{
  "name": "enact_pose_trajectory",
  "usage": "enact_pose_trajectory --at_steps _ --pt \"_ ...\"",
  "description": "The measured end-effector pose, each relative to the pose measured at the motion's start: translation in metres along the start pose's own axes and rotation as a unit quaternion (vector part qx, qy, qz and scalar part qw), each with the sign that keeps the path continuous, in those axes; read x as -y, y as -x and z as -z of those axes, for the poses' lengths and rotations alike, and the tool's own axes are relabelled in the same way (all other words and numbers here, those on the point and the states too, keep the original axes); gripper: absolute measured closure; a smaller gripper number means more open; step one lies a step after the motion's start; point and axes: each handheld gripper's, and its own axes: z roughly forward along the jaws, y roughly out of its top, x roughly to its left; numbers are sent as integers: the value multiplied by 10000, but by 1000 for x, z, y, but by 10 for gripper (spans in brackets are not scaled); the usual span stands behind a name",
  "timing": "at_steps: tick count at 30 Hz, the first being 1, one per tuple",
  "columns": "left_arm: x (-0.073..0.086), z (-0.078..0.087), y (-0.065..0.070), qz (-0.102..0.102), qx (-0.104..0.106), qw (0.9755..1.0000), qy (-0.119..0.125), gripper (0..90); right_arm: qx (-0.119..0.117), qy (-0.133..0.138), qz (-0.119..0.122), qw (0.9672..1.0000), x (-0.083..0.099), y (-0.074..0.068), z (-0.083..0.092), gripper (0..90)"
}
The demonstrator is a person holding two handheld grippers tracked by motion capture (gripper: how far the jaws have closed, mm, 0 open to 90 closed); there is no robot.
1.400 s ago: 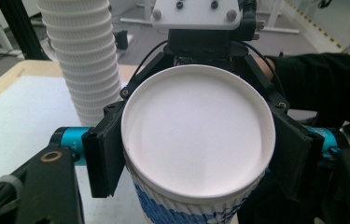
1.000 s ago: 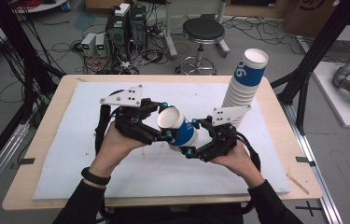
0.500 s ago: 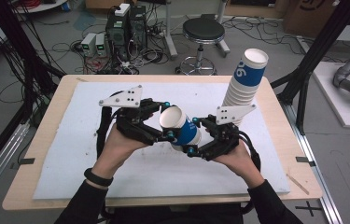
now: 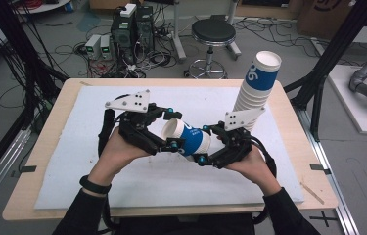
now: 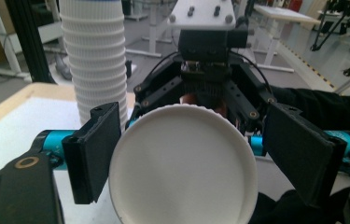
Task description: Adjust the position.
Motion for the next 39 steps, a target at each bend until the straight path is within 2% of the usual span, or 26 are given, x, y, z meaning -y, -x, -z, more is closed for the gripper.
enact_pose_trajectory --at_steps 2,5,8,9,10,12,14,16,18,21,23,29,39 --pt "1 -2 -1 47 22 9999 -141 194 -39 -18 -36 10000 0 1 -1 193" --pt "2 -4 -1 -2 -97 9996 -280 190 -46 -41 -147 9999 0 0 0 193" --pt "0 -2 0 -19 -129 9994 -307 190 -13 84 -47 10000 0 2 3 194" --pt "0 -1 0 -37 -130 9994 -304 190 -63 32 -157 9999 0 1 4 194" --pt "-1 0 0 -19 -141 9995 -285 190 -68 -10 -170 9998 1 1 4 195" --pt "-1 1 1 -54 -145 9991 -393 190 -78 42 -77 9999 0 2 4 195" --pt "-2 2 1 -29 -174 9990 -412 191 -76 -58 -51 9999 0 2 3 195" --pt "-1 3 0 -39 -117 9989 -452 196 -52 -183 -16 9998 -1 0 3 194" --pt "0 1 -1 -35 -53 9984 -561 217 -74 -176 34 9998 -2 0 1 194" --pt "1 -1 -1 -25 -17 9976 -691 232 -79 -228 -15 9997 -3 -1 1 195" --pt "1 -1 -1 -31 25 9976 -695 274 -75 -223 10 9997 -2 0 1 195" --pt "1 0 -2 -45 86 9974 -712 283 -66 -240 45 9997 -3 0 2 195" --pt "1 1 -3 19 130 9993 -353 288 -52 -117 -66 9999 -5 -2 5 181"
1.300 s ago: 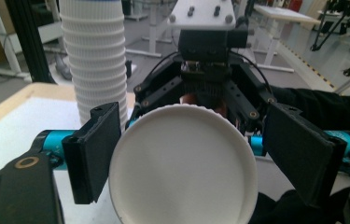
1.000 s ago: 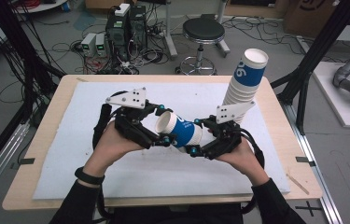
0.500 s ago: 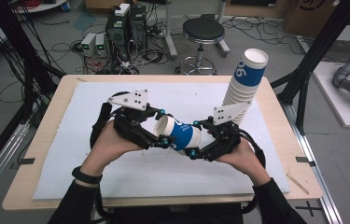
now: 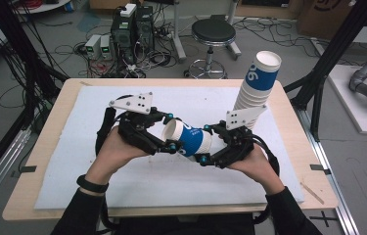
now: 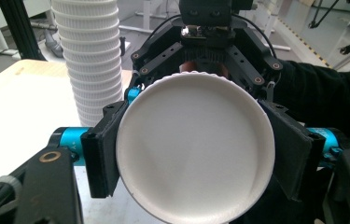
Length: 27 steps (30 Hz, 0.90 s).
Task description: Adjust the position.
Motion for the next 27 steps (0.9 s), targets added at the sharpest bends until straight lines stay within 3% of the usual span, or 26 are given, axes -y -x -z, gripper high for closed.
enact_pose_trajectory --at_steps 6,10,12,15,21,27 --pt "0 4 -1 -56 -17 9998 191 286 11 223 17 9997 -1 1 4 167" --pt "-1 10 -2 -52 -57 9988 490 286 133 490 66 9987 -2 3 8 137" --pt "0 13 -2 -52 -87 9978 659 287 110 554 -125 9983 -2 2 11 137" --pt "0 18 -3 -73 -165 9967 787 286 168 773 -108 9968 -2 2 16 136" --pt "2 19 -4 -36 -142 9948 1008 287 326 958 -82 9948 -3 1 20 134" --pt "3 16 -5 12 20 9934 1151 286 187 1049 -61 9943 -4 -2 17 133"
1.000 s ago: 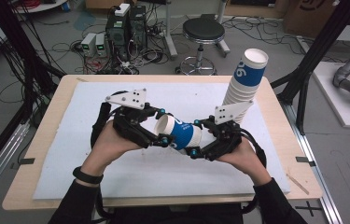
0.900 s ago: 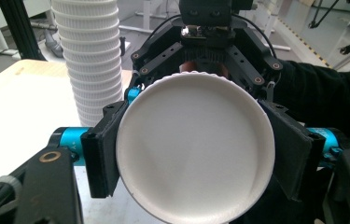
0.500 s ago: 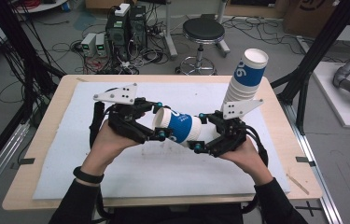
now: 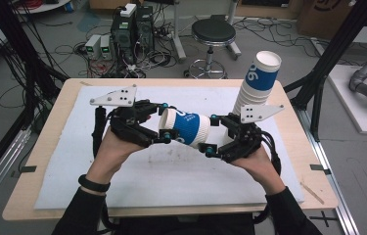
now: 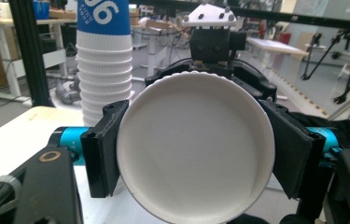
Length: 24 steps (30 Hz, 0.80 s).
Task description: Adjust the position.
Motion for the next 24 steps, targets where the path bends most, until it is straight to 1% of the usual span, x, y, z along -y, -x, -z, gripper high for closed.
enact_pose_trajectory --at_steps 3,4,8,9,11,12,14,17,18,22,24 --pt "2 -2 0 51 89 9999 126 287 33 5 4 10000 0 -1 -2 133" --pt "2 -4 0 67 130 9998 152 287 6 16 -25 10000 0 -2 -2 133" --pt "3 -11 2 11 197 9997 124 287 -72 66 3 10000 -1 -3 -4 134" --pt "3 -12 3 2 185 9998 108 286 -89 63 42 9999 -1 -3 -5 134" --pt "3 -14 3 -26 185 9998 68 287 -35 74 99 9999 -1 -4 -4 139" --pt "4 -14 3 -27 185 9998 72 287 -77 78 103 9999 -1 -4 -3 162" --pt "4 -14 3 -24 202 9998 53 287 -89 118 111 9998 -2 -4 -1 167" --pt "4 -15 3 -29 205 9998 28 287 -107 80 146 9998 -2 -3 0 176" --pt "5 -15 2 -20 204 9998 23 287 -122 48 122 9998 -2 -3 0 178" --pt "5 -15 4 -91 155 9998 -101 282 -106 -6 154 9998 -2 -3 0 181" --pt "5 -16 4 -147 69 9997 -208 271 -101 -12 149 9998 -2 -2 0 182"
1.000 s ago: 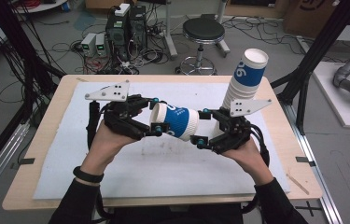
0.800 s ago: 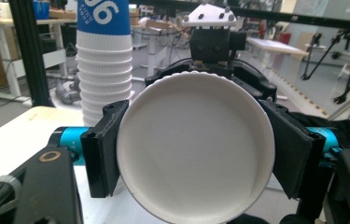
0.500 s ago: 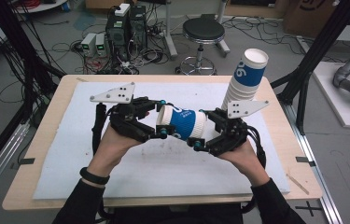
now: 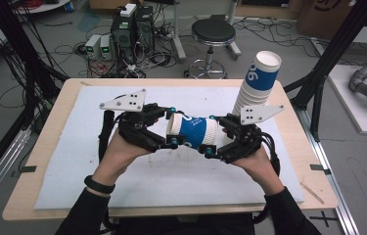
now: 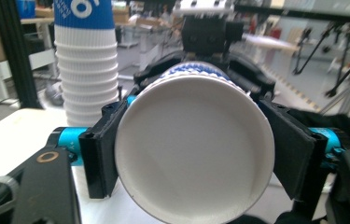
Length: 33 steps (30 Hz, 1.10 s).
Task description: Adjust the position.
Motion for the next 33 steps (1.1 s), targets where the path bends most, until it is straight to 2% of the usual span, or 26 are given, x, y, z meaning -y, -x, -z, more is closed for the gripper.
enact_pose_trajectory --at_steps 2,4,6,10,12,17,22,26,29,30,33 --pt "0 0 0 36 19 10000 -77 229 46 -29 6 10000 0 1 0 184" --pt "-1 0 0 45 -13 9999 -167 203 -2 -89 -36 10000 0 2 1 184" --pt "-1 1 0 29 -8 9998 -209 199 12 -114 -52 9999 1 3 1 187" --pt "-5 4 1 -36 -47 9978 -665 176 -48 -204 -40 9998 0 4 2 189" --pt "-6 6 2 -108 -82 9967 -795 173 -66 -306 -54 9995 -1 4 3 188" --pt "-8 8 4 -98 79 9956 -933 174 -119 -482 -43 9988 -1 5 1 188" --pt "-7 7 3 -62 36 9943 -1061 173 -199 -580 -67 9981 0 4 -1 188" --pt "-5 3 2 -36 84 9929 -1188 173 -210 -705 -49 9973 0 4 -4 189" --pt "-2 -2 2 -11 127 9907 -1355 176 -233 -776 -38 9967 0 4 -5 191" --pt "-1 -3 2 -14 133 9903 -1382 176 -252 -808 -107 9964 0 3 -5 191" --pt "-1 -5 1 -19 194 9897 -1419 196 -268 -812 -100 9963 1 4 -6 191"
